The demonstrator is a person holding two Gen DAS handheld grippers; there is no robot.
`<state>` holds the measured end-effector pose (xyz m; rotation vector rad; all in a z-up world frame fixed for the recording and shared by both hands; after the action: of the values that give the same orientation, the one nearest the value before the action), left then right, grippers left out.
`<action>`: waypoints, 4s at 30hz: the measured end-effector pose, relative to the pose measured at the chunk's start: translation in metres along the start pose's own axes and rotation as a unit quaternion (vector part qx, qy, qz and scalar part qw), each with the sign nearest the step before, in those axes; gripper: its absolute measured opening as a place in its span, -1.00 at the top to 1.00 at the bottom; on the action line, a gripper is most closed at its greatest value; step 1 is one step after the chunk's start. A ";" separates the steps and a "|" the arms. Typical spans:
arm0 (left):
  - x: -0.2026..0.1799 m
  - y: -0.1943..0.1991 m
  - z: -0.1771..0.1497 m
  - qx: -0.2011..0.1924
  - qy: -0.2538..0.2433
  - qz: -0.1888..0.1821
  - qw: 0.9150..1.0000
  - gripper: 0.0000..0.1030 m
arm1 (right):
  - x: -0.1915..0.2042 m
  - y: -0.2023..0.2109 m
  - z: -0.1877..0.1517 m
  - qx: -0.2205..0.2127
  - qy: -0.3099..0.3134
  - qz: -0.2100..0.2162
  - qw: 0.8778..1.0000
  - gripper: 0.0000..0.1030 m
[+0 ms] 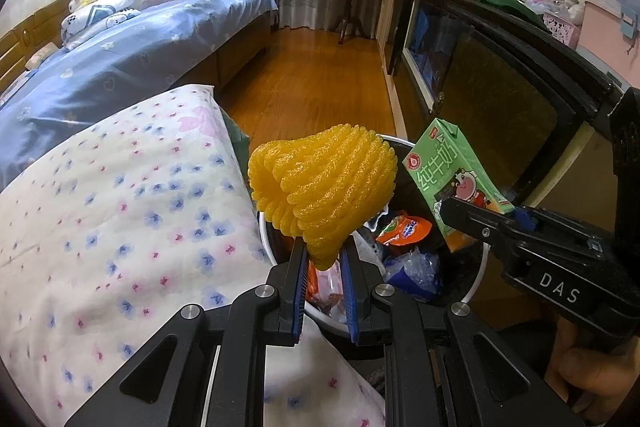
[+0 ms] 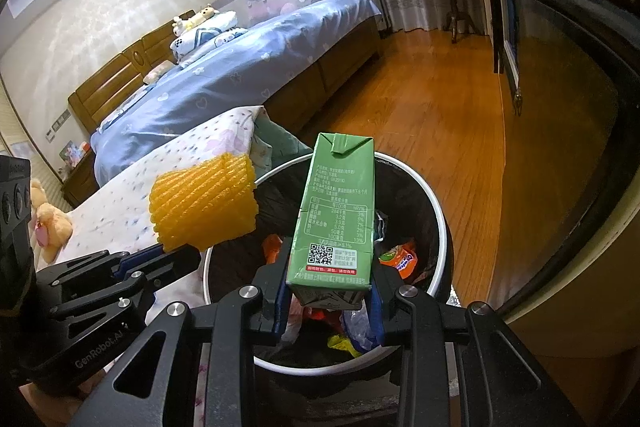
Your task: Collect trash
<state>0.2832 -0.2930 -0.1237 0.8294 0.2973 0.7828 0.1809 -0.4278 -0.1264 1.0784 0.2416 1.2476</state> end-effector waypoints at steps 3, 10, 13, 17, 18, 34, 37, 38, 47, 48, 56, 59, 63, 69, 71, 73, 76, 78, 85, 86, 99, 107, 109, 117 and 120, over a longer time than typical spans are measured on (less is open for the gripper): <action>0.001 -0.001 0.000 0.002 0.001 0.000 1.000 0.71 | 0.001 -0.001 0.001 0.001 0.000 -0.002 1.000 0.39; -0.002 -0.002 0.001 0.004 -0.001 0.001 1.000 0.71 | -0.001 0.000 0.002 0.003 0.004 -0.005 1.000 0.39; -0.002 -0.003 0.002 0.006 -0.002 0.000 1.000 0.71 | 0.000 -0.001 0.003 0.005 0.004 -0.007 1.000 0.39; -0.004 -0.003 0.002 0.008 -0.005 -0.002 1.000 0.71 | -0.002 -0.001 0.002 0.008 0.005 -0.010 1.000 0.39; -0.003 -0.003 0.003 0.009 -0.005 -0.002 1.000 0.70 | -0.002 -0.002 0.003 0.009 0.005 -0.011 1.000 0.39; -0.001 0.003 0.001 0.008 0.000 0.000 1.000 0.33 | -0.010 -0.003 0.007 0.019 -0.017 -0.009 1.000 0.19; 0.005 0.013 -0.006 0.000 0.007 0.007 1.000 0.24 | -0.007 0.004 0.006 0.015 -0.018 -0.005 1.000 0.18; 0.008 0.018 -0.010 -0.004 0.014 0.009 1.000 0.16 | -0.006 0.005 0.005 0.014 -0.018 -0.004 1.000 0.18; 0.039 0.075 -0.046 -0.044 0.077 0.029 0.996 -0.11 | 0.024 0.030 -0.006 -0.008 -0.008 0.017 1.000 -0.18; 0.042 0.081 -0.051 -0.048 0.083 0.033 0.995 -0.11 | 0.029 0.033 -0.009 -0.011 -0.004 0.017 1.000 -0.31; 0.068 0.131 -0.098 -0.066 0.120 0.080 0.987 -0.25 | 0.074 0.052 -0.035 -0.040 0.018 0.046 0.998 -0.56; 0.072 0.149 -0.111 -0.075 0.131 0.099 0.984 -0.33 | 0.087 0.057 -0.043 -0.048 0.028 0.054 0.997 -0.62; 0.071 0.170 -0.117 -0.090 0.134 0.118 0.980 -0.37 | 0.105 0.065 -0.048 -0.062 0.048 0.058 0.995 -0.67; 0.072 0.204 -0.124 -0.122 0.135 0.140 0.973 -0.43 | 0.141 0.087 -0.046 -0.102 0.096 0.068 0.988 -0.83; 0.073 0.216 -0.124 -0.137 0.136 0.151 0.969 -0.46 | 0.152 0.098 -0.044 -0.128 0.109 0.069 0.983 -0.89; 0.075 0.223 -0.127 -0.149 0.136 0.164 0.966 -0.64 | 0.161 0.109 -0.042 -0.157 0.122 0.074 0.977 -1.00; 0.076 0.236 -0.134 -0.172 0.137 0.210 0.953 -0.98 | 0.167 0.115 -0.039 -0.195 0.133 0.071 0.969 -1.00; 0.075 0.237 -0.139 -0.180 0.138 0.224 0.948 -0.99 | 0.168 0.110 -0.041 -0.203 0.135 0.068 0.967 -1.00; 0.066 0.222 -0.151 -0.177 0.126 0.266 0.939 -0.99 | 0.166 0.089 -0.053 -0.194 0.144 0.064 0.968 -1.00; 0.064 0.221 -0.151 -0.178 0.124 0.269 0.938 -0.99 | 0.166 0.088 -0.054 -0.192 0.145 0.064 0.968 -1.00; 0.069 0.222 -0.148 -0.181 0.121 0.282 0.934 -0.99 | 0.166 0.084 -0.056 -0.187 0.145 0.064 0.969 -1.00; 0.072 0.222 -0.146 -0.181 0.121 0.286 0.933 -0.99 | 0.167 0.085 -0.056 -0.186 0.147 0.068 0.969 -1.00; 0.074 0.223 -0.146 -0.182 0.119 0.286 0.933 -0.99 | 0.168 0.085 -0.056 -0.185 0.148 0.069 0.969 -1.00; 0.074 0.223 -0.145 -0.188 0.112 0.289 0.932 -0.99 | 0.170 0.088 -0.056 -0.185 0.152 0.073 0.968 -1.00; 0.075 0.222 -0.146 -0.189 0.112 0.289 0.932 -0.99 | 0.171 0.088 -0.056 -0.185 0.152 0.073 0.968 -1.00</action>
<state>0.1467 -0.0649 -0.0474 0.4546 0.0901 1.4442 0.1486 -0.2601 -0.0225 0.5895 0.1537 1.5215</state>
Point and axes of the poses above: each gripper's, at about its wrist camera, not at the fingertips, and y roughly against the way its jaws point, x to its left, z to its top, the point moved 6 cm from there along -y, roughly the way its jaws point, and after that the axes turned 12 degrees about -y, right-handed, at the moved point
